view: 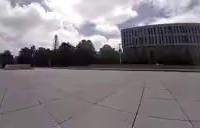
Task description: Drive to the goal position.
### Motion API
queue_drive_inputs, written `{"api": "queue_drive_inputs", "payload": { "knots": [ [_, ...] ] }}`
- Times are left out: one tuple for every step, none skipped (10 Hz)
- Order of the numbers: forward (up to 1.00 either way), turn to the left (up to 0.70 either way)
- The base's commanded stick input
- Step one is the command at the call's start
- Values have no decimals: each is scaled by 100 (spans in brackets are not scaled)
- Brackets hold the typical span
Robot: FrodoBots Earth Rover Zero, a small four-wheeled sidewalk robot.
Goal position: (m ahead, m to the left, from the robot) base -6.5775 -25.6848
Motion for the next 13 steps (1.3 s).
{"api": "queue_drive_inputs", "payload": {
  "knots": [
    [0, -87],
    [0, -87],
    [0, -87],
    [0, -87],
    [0, -87],
    [0, -87],
    [0, -87],
    [0, -87],
    [0, -87],
    [0, -87],
    [0, -87],
    [0, -87],
    [0, -87]
  ]
}}
